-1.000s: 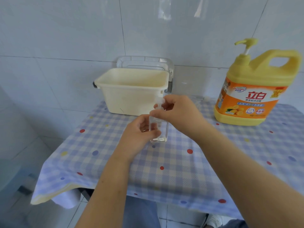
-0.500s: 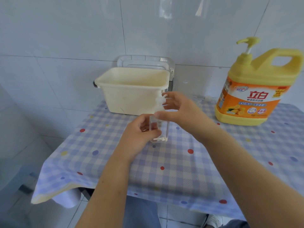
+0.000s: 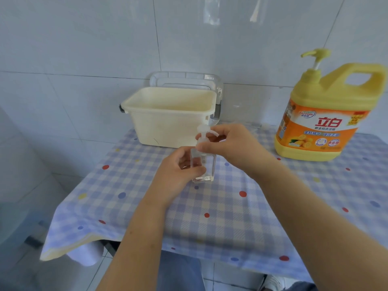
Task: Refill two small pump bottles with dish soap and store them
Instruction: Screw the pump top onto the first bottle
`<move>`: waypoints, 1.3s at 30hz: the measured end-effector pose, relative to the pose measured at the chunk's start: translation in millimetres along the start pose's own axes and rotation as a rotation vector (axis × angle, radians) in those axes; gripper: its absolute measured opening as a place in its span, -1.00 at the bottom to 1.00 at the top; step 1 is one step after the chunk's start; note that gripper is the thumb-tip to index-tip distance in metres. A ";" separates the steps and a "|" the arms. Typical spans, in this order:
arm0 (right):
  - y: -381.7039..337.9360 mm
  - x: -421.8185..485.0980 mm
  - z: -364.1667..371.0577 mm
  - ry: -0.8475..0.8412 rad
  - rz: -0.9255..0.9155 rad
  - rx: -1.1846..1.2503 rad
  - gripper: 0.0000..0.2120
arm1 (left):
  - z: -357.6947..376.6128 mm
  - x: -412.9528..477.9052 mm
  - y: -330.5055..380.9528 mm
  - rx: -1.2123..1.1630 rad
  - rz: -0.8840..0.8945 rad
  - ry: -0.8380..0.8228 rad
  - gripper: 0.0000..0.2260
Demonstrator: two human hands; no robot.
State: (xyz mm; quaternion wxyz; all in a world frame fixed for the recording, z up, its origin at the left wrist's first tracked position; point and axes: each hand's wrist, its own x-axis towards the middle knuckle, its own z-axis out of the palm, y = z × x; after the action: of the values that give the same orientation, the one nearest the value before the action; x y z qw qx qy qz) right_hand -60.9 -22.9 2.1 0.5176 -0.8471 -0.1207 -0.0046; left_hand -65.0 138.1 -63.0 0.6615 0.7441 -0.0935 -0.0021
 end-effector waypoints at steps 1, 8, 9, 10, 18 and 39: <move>0.9 1.2 2.1 0.014 0.003 -0.012 -0.65 | -0.2 0.1 -0.2 0.003 0.001 -0.002 -0.71; 2.6 4.8 18.2 0.180 -0.009 -0.181 -0.63 | -0.3 -0.5 -0.9 0.011 0.010 -0.008 -0.68; 2.9 4.1 19.1 0.177 -0.010 -0.192 -0.63 | -0.2 -0.3 -0.7 0.016 0.009 -0.009 -0.66; 4.2 3.5 19.2 0.160 -0.009 -0.190 -0.64 | 0.0 -0.4 -0.8 0.020 0.007 -0.009 -0.66; -6.1 -3.2 -7.7 -0.055 -0.017 -0.045 -0.51 | 0.2 1.0 -0.5 0.010 -0.001 -0.005 -0.68; 4.3 1.2 20.9 0.196 0.032 -0.199 -0.64 | 0.6 -3.8 4.3 0.026 0.005 -0.004 -0.70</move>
State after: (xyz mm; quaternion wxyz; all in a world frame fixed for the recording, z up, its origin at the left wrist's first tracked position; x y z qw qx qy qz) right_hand -61.2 -6.2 -11.2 0.4401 -0.8916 -0.0550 -0.0910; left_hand -69.4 137.6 -59.3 0.6518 0.7522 -0.0968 -0.0005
